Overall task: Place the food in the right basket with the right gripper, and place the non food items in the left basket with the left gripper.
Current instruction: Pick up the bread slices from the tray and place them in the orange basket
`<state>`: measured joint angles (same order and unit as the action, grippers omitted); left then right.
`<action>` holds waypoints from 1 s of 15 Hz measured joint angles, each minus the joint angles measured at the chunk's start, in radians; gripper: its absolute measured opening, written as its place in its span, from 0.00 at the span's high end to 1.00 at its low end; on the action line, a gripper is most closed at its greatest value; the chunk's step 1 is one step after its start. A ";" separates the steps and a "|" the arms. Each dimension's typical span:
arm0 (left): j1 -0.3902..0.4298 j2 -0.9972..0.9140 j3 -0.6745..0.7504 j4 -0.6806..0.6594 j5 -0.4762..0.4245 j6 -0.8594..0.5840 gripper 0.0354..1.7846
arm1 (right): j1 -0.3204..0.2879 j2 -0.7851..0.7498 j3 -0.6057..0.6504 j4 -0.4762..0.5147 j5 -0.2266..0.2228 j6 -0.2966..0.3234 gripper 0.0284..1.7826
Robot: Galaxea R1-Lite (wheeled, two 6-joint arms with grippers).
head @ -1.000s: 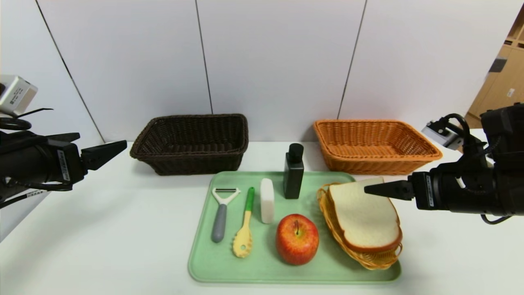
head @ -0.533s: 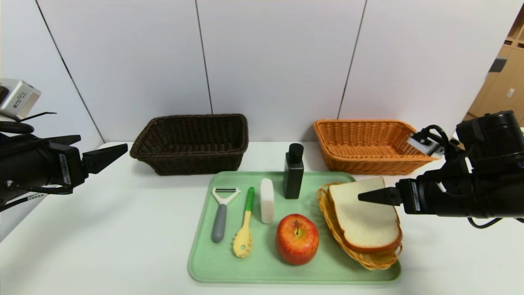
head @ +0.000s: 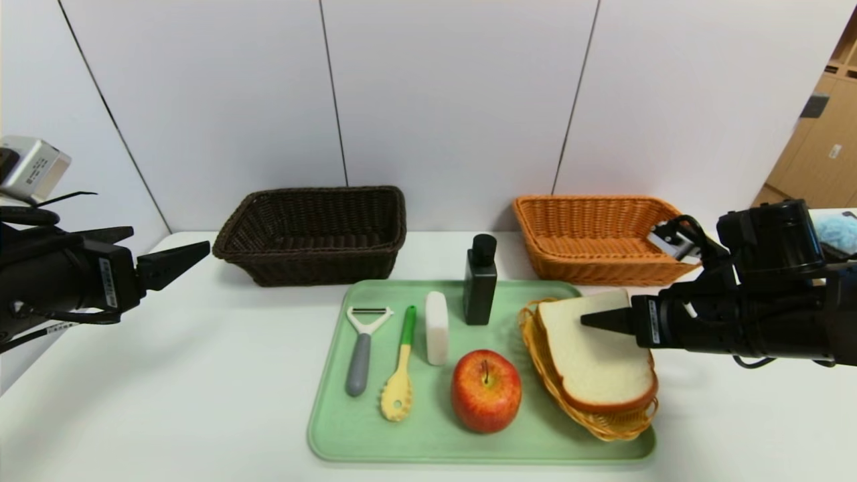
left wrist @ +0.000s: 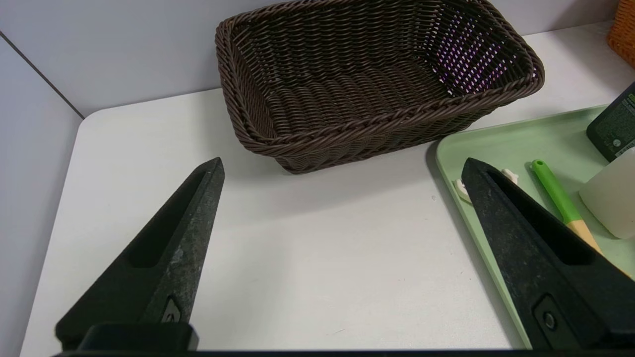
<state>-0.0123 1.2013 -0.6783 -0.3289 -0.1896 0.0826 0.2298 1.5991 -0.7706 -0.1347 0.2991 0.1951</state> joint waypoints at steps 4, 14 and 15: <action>0.000 0.000 0.000 0.000 -0.001 0.000 0.06 | 0.001 0.000 0.010 -0.010 0.003 -0.002 0.68; 0.000 0.001 0.009 0.003 -0.002 0.000 0.06 | 0.037 -0.116 0.001 -0.010 0.006 -0.040 0.83; 0.000 0.001 0.010 0.002 -0.002 0.000 0.06 | 0.038 -0.127 0.000 -0.011 0.007 -0.039 0.83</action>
<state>-0.0123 1.2021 -0.6681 -0.3270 -0.1915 0.0826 0.2679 1.4721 -0.7702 -0.1462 0.3060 0.1562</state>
